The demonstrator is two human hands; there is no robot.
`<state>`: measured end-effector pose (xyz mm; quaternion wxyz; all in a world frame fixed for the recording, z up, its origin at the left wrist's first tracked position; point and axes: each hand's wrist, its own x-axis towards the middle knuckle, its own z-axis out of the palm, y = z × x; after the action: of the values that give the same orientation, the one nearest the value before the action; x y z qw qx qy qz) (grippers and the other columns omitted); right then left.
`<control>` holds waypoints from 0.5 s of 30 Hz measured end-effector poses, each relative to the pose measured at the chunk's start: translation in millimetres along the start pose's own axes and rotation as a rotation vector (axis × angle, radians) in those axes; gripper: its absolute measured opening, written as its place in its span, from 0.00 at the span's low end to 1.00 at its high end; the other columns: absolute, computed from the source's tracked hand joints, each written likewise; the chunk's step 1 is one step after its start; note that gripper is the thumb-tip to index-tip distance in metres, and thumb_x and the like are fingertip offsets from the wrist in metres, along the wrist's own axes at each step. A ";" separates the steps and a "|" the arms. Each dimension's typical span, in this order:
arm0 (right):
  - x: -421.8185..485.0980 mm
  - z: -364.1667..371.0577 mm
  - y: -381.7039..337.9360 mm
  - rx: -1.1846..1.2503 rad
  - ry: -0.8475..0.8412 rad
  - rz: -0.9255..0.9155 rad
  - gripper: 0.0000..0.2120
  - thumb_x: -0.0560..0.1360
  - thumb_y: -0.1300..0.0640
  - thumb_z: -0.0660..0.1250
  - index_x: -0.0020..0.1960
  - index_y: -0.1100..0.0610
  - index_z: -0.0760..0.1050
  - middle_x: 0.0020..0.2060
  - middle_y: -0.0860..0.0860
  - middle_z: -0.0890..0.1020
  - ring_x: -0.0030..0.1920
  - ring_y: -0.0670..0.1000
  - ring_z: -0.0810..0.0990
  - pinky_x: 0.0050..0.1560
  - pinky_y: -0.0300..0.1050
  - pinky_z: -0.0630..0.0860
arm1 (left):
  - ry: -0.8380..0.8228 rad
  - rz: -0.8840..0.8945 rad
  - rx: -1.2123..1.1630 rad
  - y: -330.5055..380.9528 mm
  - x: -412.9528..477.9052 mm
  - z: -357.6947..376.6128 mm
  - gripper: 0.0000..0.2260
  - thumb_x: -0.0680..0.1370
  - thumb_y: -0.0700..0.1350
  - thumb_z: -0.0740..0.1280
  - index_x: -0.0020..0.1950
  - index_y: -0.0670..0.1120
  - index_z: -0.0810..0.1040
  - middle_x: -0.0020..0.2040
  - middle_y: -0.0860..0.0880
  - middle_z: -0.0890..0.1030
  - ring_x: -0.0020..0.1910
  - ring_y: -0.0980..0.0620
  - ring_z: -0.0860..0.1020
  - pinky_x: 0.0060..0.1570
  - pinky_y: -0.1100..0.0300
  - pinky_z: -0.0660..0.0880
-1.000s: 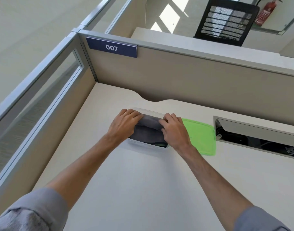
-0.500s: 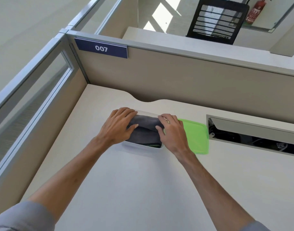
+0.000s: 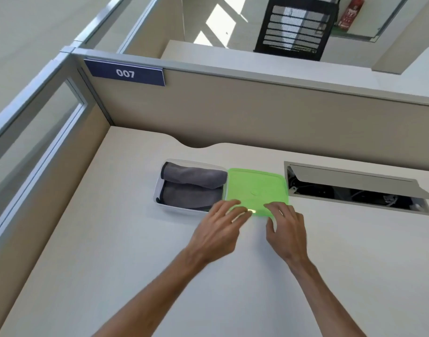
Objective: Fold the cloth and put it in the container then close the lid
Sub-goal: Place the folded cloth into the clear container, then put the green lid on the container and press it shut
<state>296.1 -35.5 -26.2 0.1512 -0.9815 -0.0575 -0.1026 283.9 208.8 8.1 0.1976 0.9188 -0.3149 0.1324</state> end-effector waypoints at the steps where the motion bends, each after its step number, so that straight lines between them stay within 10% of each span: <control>1: 2.4 -0.5 2.5 0.001 0.003 0.014 0.23 0.72 0.66 0.76 0.66 0.54 0.83 0.62 0.50 0.85 0.62 0.55 0.81 0.59 0.55 0.75 | -0.055 0.021 0.022 7.8 1.3 9.9 0.19 0.78 0.35 0.64 0.66 0.43 0.85 0.65 0.45 0.86 0.70 0.40 0.81 0.70 0.46 0.77; 15: -22.0 2.4 23.3 -0.075 0.013 -0.094 0.06 0.80 0.62 0.72 0.52 0.53 0.84 0.48 0.47 0.83 0.48 0.54 0.83 0.48 0.52 0.73 | -0.399 -0.235 0.153 22.7 12.6 46.9 0.32 0.61 0.32 0.79 0.66 0.40 0.84 0.61 0.43 0.85 0.64 0.42 0.85 0.62 0.52 0.85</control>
<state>278.5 -58.7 -39.9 0.1098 -0.9820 -0.0984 -0.1182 284.9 164.8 -22.5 0.0753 0.9694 -0.2278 -0.0523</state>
